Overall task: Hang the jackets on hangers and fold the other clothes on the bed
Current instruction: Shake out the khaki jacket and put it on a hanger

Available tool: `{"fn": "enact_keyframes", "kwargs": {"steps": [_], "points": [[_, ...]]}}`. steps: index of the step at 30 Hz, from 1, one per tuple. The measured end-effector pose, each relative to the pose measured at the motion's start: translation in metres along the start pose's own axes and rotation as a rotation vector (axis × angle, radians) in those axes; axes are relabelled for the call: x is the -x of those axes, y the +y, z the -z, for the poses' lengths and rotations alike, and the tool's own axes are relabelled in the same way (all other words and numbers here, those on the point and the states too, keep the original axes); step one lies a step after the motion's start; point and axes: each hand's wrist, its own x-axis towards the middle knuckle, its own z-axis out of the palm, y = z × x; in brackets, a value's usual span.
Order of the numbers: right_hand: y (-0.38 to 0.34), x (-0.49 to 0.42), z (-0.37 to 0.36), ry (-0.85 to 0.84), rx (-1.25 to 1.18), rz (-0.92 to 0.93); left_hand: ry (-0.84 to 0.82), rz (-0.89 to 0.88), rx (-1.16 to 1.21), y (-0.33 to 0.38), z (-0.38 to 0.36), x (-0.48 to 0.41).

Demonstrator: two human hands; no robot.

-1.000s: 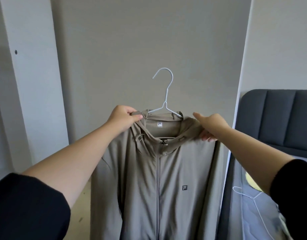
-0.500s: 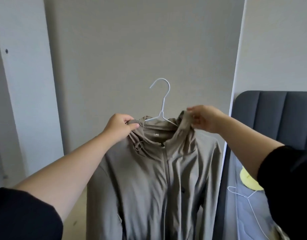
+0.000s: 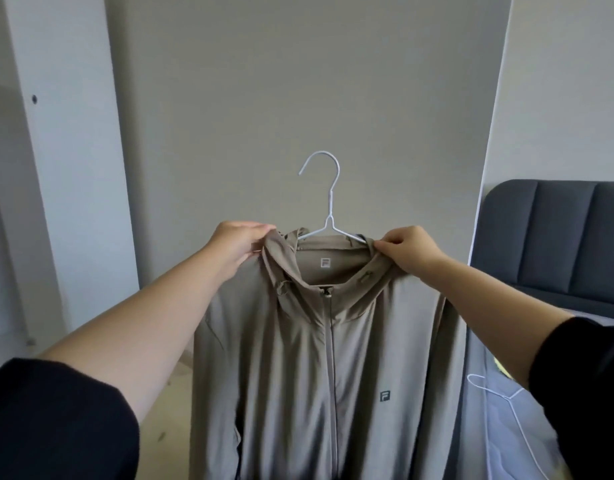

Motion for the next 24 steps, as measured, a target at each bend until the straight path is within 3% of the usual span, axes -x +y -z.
{"fn": "enact_keyframes", "kwargs": {"steps": [4, 7, 10, 13, 15, 17, 19, 21, 23, 24], "points": [[0.007, -0.001, -0.002, 0.101, -0.055, -0.017, 0.128, 0.184, 0.507, 0.015, 0.004, -0.006], [0.009, 0.0, 0.001, 0.12, -0.087, -0.009, 0.139, 0.246, 0.57, 0.019, 0.002, -0.003], [0.008, 0.004, -0.001, 0.091, -0.087, 0.011, 0.106, 0.226, 0.684, 0.024, -0.006, 0.007], [0.005, 0.009, -0.006, 0.071, -0.093, 0.061, -0.037, 0.107, 0.928, 0.038, -0.02, 0.014], [0.005, 0.012, -0.008, 0.067, -0.104, 0.086, -0.137, 0.085, 0.797, 0.044, -0.028, 0.015], [0.007, 0.015, -0.01, 0.062, -0.098, 0.093, -0.217, 0.113, 0.331, 0.039, -0.037, 0.014], [0.011, 0.018, -0.012, 0.052, -0.079, 0.093, -0.111, 0.14, 0.066, 0.037, -0.037, 0.008], [0.014, 0.019, -0.013, 0.05, -0.069, 0.094, -0.071, 0.145, 0.249, 0.041, -0.026, 0.001], [0.014, 0.019, -0.011, 0.064, -0.08, 0.102, -0.131, 0.169, 0.485, 0.04, -0.018, -0.003], [0.014, 0.019, -0.009, 0.074, -0.089, 0.113, -0.175, 0.189, 0.361, 0.035, -0.015, -0.006]]}}
